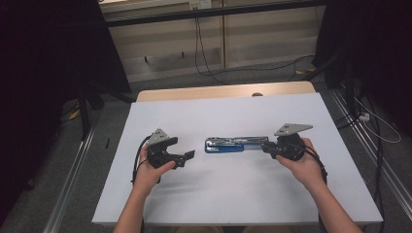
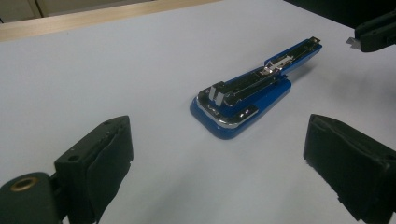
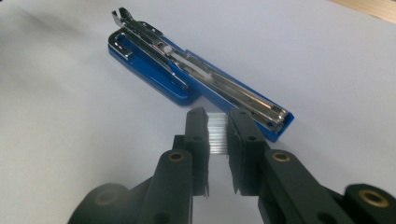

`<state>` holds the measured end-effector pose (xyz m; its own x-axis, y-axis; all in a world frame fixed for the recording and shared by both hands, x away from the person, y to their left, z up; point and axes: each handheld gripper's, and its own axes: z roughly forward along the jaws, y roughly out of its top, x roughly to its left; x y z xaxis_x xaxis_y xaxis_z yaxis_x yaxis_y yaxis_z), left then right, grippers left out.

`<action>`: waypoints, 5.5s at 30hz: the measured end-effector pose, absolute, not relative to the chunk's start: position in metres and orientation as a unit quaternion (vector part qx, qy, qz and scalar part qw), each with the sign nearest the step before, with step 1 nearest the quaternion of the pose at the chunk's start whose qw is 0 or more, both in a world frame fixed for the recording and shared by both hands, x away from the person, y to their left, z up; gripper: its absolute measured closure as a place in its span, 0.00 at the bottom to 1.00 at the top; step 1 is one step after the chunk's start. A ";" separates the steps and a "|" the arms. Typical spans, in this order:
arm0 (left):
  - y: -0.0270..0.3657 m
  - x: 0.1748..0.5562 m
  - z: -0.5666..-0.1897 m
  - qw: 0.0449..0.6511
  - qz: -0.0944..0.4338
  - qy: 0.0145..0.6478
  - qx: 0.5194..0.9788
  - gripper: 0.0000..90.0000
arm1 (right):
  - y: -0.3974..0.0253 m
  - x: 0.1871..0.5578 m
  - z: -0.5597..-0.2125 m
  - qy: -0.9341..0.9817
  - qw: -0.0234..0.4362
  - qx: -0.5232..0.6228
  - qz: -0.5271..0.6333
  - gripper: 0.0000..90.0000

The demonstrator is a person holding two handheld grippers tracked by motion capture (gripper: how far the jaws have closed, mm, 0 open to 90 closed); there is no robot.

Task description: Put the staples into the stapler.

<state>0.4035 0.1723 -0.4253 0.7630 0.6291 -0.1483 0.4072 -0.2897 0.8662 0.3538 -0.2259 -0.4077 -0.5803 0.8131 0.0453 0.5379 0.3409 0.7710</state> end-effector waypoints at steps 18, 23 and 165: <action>0.176 0.398 -0.420 0.504 0.103 0.330 0.792 0.08 | -0.205 0.383 -0.383 0.812 0.177 0.376 0.409 0.89; 0.179 0.398 -0.418 0.508 0.107 0.332 0.788 0.08 | -0.198 0.392 -0.378 0.815 0.170 0.364 0.417 0.89; 0.175 0.393 -0.427 0.484 0.088 0.332 0.805 0.09 | -0.135 0.462 -0.405 0.873 0.089 0.210 0.431 0.88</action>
<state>0.3935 0.1752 -0.4268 0.7646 0.6190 -0.1796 0.4495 -0.3124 0.8369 0.4624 -0.1351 -0.4055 -0.8959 0.4435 0.0258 0.2905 0.5409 0.7893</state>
